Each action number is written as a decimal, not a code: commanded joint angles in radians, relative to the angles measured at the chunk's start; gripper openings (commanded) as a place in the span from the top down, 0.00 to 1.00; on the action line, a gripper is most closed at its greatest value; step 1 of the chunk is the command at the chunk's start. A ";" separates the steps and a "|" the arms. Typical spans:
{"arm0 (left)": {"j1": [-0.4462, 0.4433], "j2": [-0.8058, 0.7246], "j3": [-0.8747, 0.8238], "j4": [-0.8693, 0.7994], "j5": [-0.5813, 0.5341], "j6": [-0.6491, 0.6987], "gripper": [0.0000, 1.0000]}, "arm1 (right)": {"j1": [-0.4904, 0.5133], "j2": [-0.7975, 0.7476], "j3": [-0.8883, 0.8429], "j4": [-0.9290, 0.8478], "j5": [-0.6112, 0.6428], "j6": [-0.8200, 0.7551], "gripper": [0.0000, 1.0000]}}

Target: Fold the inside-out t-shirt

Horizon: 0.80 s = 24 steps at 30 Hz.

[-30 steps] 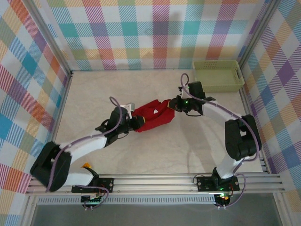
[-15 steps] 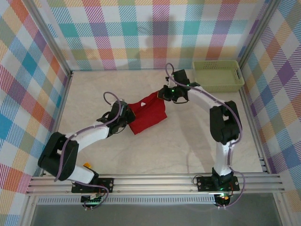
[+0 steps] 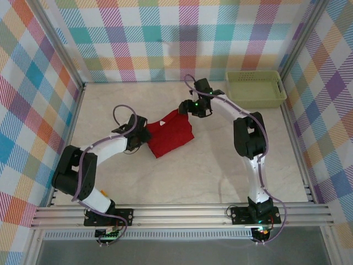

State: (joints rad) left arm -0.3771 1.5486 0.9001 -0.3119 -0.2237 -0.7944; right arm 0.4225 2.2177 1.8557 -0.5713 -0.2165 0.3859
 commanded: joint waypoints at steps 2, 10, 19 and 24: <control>-0.059 -0.128 0.099 -0.237 -0.181 0.014 0.15 | -0.005 -0.209 -0.077 -0.062 0.140 -0.063 0.18; -0.330 0.048 0.330 -0.368 -0.221 -0.078 0.07 | -0.044 -0.320 -0.193 -0.004 0.037 -0.030 0.06; -0.355 0.372 0.547 -0.402 -0.116 -0.104 0.05 | -0.045 -0.399 -0.277 -0.007 0.057 0.008 0.05; -0.267 0.548 0.713 -0.511 -0.166 0.007 0.04 | -0.046 -0.550 -0.466 0.034 0.111 0.033 0.04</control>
State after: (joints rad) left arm -0.7059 2.0369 1.5276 -0.7216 -0.3569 -0.8482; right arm 0.3737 1.7672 1.4399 -0.5549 -0.1452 0.3923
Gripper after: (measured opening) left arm 0.958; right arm 0.957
